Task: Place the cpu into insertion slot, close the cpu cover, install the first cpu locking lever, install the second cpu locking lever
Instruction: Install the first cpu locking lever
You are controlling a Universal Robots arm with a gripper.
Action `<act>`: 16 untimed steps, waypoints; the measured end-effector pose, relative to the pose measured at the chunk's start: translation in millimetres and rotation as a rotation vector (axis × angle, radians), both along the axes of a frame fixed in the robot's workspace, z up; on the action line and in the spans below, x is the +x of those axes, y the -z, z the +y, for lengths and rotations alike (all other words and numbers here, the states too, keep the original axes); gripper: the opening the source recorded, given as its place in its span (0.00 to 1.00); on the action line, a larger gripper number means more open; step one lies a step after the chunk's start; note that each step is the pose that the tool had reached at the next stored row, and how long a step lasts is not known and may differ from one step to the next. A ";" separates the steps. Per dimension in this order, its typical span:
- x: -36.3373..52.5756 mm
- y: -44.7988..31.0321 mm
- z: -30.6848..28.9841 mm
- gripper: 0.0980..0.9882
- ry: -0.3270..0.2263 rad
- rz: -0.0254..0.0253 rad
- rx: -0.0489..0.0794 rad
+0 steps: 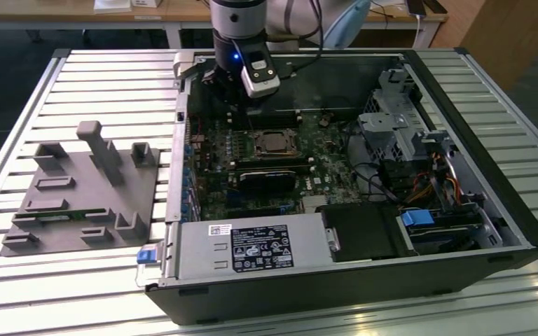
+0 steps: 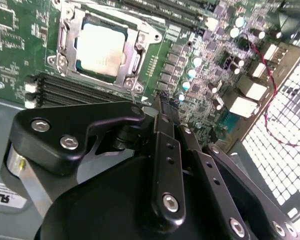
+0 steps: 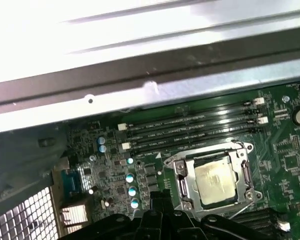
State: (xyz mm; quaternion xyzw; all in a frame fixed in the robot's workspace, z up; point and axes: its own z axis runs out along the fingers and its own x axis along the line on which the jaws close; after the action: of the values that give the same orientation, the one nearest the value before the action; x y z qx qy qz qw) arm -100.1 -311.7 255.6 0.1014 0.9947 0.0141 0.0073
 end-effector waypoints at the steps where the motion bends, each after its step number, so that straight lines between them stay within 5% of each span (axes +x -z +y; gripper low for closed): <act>1: -0.4 0.2 1.1 0.01 -0.002 -0.0001 0.001; 11: -2.3 1.4 12.8 0.01 -0.035 0.0000 0.002; 16: -8.6 1.6 13.9 0.01 -0.044 -0.0002 0.002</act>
State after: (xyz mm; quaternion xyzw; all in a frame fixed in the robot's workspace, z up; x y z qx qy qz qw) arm -108.6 -297.8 254.0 0.0794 0.9967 0.0153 0.0070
